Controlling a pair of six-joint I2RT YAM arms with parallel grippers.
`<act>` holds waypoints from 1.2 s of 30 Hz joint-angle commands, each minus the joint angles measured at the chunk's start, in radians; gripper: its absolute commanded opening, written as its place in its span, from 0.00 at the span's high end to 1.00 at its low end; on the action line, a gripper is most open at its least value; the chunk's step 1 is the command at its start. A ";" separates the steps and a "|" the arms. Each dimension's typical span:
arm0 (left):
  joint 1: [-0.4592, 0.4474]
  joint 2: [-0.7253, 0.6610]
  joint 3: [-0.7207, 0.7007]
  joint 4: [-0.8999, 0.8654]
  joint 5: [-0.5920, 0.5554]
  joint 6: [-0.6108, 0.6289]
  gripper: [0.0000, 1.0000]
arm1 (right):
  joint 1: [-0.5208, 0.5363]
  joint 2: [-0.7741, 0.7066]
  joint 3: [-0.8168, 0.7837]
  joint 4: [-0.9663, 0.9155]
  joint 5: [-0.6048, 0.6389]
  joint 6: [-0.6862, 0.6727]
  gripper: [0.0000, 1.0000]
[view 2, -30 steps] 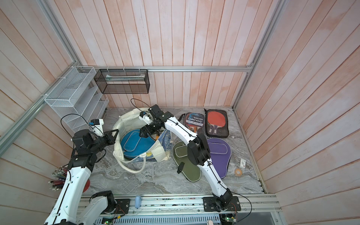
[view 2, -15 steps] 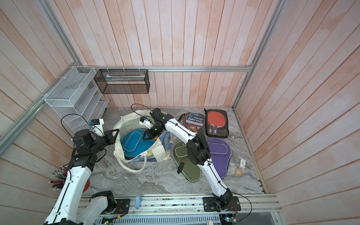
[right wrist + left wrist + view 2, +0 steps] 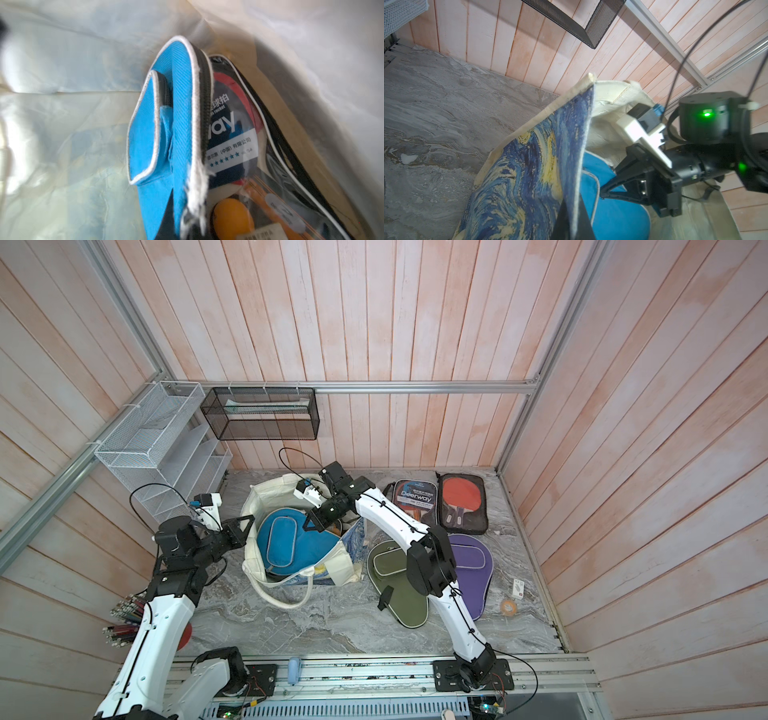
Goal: Remove the ping pong set from the canvas bag
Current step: Pick up the ping pong set from the canvas bag.
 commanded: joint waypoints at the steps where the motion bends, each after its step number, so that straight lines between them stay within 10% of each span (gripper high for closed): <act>1: 0.001 -0.014 -0.010 0.057 0.022 -0.004 1.00 | -0.009 -0.128 0.019 0.098 -0.011 0.021 1.00; 36: 0.002 0.134 0.096 0.202 -0.006 0.013 1.00 | -0.222 -0.454 -0.195 0.703 -0.116 0.338 1.00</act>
